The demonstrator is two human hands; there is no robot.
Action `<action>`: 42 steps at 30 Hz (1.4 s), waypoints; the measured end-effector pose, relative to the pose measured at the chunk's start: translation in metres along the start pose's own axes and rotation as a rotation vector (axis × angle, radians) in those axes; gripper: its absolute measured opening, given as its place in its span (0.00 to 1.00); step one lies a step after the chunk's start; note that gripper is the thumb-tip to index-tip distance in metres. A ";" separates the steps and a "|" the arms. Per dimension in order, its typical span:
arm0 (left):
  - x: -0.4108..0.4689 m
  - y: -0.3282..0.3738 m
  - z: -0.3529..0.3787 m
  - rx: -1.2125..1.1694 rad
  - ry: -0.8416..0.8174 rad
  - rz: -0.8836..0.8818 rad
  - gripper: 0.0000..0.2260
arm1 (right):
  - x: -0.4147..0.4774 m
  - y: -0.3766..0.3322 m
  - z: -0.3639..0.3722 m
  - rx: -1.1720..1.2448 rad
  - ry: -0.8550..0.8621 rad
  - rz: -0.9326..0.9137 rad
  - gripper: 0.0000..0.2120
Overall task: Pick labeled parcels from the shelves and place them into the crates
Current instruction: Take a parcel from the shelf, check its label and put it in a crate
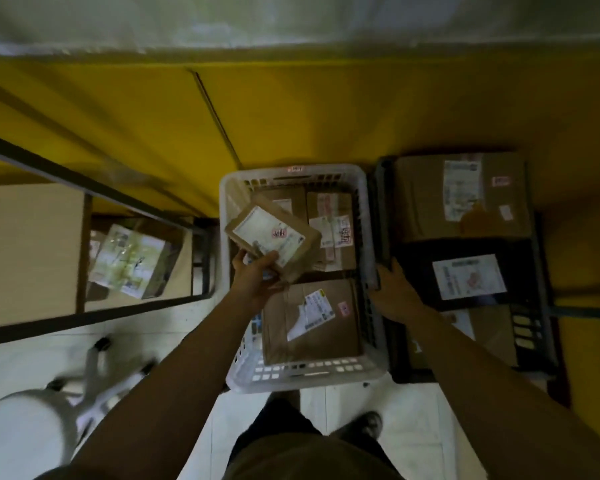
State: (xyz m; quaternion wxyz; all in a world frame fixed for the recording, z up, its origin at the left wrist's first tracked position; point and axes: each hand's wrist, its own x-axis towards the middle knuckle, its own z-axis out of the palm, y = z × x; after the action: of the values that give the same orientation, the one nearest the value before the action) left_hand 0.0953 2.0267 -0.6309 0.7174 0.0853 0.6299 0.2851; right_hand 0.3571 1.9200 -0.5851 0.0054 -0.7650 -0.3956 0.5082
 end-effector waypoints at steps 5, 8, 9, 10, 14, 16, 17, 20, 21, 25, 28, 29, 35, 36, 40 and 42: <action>0.043 0.009 0.028 -0.241 0.021 -0.094 0.31 | 0.014 0.008 0.017 -0.151 -0.015 0.068 0.30; 0.059 0.012 0.056 -0.339 0.006 -0.093 0.21 | 0.021 0.012 0.018 -0.171 -0.003 0.066 0.27; 0.065 0.015 0.065 -0.384 0.012 -0.097 0.21 | 0.023 0.013 0.017 -0.161 0.006 0.065 0.27; 0.072 0.016 0.073 -0.420 0.013 -0.100 0.21 | 0.024 0.013 0.016 -0.137 0.012 0.058 0.27; 0.092 0.016 0.087 -0.391 0.110 -0.077 0.25 | 0.026 0.016 0.005 -0.013 0.012 0.028 0.26; 0.097 0.015 0.088 -0.367 0.165 -0.030 0.31 | 0.026 0.017 0.002 0.007 0.010 0.009 0.25; 0.095 0.015 0.090 -0.354 0.179 -0.010 0.32 | 0.026 0.018 0.000 -0.002 0.006 0.009 0.23; 0.085 0.015 0.094 -0.187 0.171 0.011 0.26 | 0.026 0.019 0.002 -0.072 -0.014 0.004 0.24; 0.081 0.013 0.090 -0.114 0.151 -0.011 0.24 | 0.026 0.020 0.004 -0.091 -0.017 -0.005 0.26; 0.062 0.004 0.071 0.256 0.100 -0.069 0.20 | 0.022 0.019 0.008 -0.310 0.023 0.009 0.29; 0.040 -0.004 0.062 0.656 0.138 0.028 0.10 | 0.006 0.015 0.003 -0.373 0.058 -0.031 0.36; 0.031 -0.005 0.061 0.839 0.103 0.087 0.14 | -0.001 0.015 0.000 -0.363 0.072 -0.053 0.37; -0.039 0.029 0.098 1.773 -0.225 0.791 0.25 | -0.062 0.015 -0.044 -0.301 0.287 -0.208 0.36; -0.056 0.038 0.114 1.821 -0.257 0.898 0.25 | -0.076 0.019 -0.057 -0.316 0.333 -0.220 0.35; -0.130 0.055 0.201 1.944 -0.368 1.273 0.26 | -0.153 0.056 -0.121 -0.361 0.519 -0.197 0.37; -0.163 0.056 0.239 1.949 -0.399 1.392 0.25 | -0.185 0.073 -0.146 -0.353 0.580 -0.169 0.37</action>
State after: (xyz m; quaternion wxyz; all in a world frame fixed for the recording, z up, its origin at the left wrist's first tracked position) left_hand 0.2984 2.0452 -0.4187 0.1302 0.9517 0.2779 -0.0021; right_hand 0.4835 1.8143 -0.4014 0.0272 -0.8312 -0.5213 0.1913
